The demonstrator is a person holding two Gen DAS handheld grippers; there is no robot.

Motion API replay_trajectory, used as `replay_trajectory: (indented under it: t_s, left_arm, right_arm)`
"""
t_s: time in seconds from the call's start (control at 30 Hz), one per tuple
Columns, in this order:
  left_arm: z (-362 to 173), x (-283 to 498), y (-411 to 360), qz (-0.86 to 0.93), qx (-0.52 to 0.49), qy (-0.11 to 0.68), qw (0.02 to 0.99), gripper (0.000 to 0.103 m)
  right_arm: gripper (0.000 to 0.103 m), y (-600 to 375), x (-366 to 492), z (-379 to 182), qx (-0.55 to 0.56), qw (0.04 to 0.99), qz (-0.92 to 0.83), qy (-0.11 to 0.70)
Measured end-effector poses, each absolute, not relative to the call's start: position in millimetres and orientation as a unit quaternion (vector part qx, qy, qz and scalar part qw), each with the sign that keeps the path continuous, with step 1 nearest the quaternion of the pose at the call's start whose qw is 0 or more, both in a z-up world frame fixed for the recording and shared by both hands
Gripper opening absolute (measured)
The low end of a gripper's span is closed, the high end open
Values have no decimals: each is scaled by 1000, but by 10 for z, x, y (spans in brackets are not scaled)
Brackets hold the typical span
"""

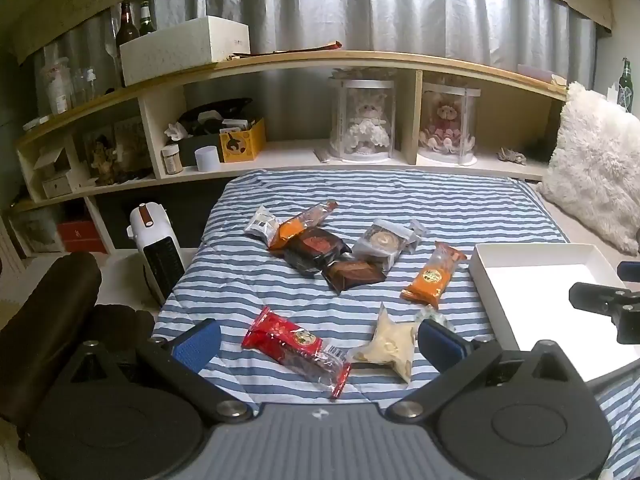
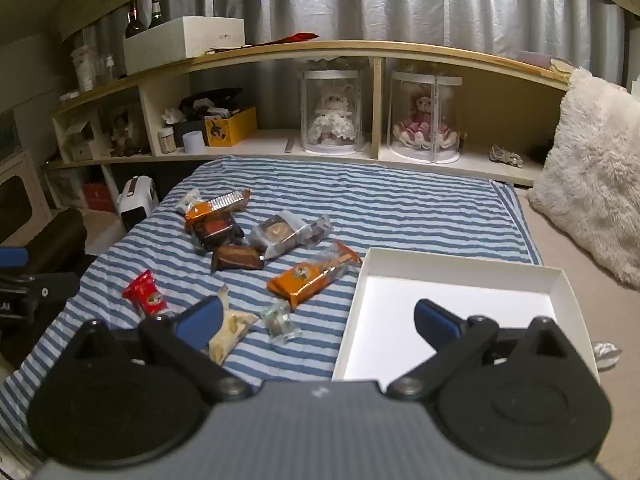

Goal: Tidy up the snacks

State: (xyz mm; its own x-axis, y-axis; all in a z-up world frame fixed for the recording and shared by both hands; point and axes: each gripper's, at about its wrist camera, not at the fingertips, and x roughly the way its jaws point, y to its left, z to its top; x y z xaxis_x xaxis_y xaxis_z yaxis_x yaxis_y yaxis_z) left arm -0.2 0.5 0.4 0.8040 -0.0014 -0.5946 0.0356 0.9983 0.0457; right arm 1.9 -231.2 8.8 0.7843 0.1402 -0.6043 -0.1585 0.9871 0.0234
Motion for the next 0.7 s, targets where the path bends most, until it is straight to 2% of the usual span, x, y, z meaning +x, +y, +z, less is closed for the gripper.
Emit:
replay_trajectory:
  t_s: [0.7]
  left_arm:
    - [-46, 13, 5, -8, 29, 316, 948, 103]
  right_arm:
    - [102, -2310, 34, 123, -17, 943, 79, 322]
